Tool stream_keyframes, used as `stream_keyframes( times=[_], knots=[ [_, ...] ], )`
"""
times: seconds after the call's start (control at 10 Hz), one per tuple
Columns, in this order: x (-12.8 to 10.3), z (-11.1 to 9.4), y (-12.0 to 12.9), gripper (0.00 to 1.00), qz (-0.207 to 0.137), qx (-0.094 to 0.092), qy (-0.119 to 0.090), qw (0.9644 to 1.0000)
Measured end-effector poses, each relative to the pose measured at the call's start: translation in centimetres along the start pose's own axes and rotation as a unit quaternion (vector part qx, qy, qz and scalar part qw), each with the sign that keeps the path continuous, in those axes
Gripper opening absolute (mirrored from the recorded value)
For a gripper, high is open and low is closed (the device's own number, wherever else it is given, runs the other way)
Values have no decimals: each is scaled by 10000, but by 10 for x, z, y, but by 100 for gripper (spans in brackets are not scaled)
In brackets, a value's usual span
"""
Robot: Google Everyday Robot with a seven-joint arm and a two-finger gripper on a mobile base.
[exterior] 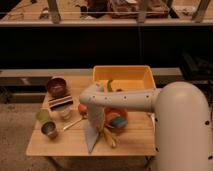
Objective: Wipe table surface with towel
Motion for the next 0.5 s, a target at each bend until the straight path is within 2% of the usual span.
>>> stream_keyframes(
  times=[0.2,0.4,0.5],
  knots=[
    [10,-9,-38,0,-3,162,-91,9998],
    [3,-12,-72,0,-248,222,-117,9994],
    [-2,-13,-82,0,-370,250,-141,9989]
  ],
)
